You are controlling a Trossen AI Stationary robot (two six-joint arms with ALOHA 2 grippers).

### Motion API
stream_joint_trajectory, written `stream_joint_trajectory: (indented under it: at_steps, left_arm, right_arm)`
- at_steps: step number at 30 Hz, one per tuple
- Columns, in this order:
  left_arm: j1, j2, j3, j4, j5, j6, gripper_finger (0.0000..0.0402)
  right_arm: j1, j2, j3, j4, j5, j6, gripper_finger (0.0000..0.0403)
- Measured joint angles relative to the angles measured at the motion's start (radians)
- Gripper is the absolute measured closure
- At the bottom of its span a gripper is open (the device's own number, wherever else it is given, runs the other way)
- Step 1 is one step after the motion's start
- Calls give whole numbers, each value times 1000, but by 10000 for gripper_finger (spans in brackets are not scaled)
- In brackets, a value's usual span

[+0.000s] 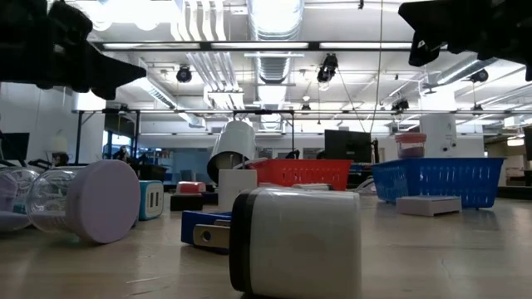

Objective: Pick & Place Office items
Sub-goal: Put the middle blue digital clock into the red bin

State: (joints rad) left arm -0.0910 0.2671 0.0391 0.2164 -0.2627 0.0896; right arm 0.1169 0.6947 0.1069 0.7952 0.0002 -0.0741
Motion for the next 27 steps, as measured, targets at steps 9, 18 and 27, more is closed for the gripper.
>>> stream_joint_trajectory:
  at_steps: [9, 18, 27]
  left_arm:
    - [-3, 132, 65, -24, -94, -128, 399]
    - [-3, 250, 121, -65, -89, -73, 397]
    - [1, 246, 270, -145, -104, 23, 397]
  right_arm:
    - [0, 6, 8, -2, 1, -36, 394]
    - [0, 12, 12, -6, 2, -60, 394]
    - [0, 94, 49, -6, 2, -98, 394]
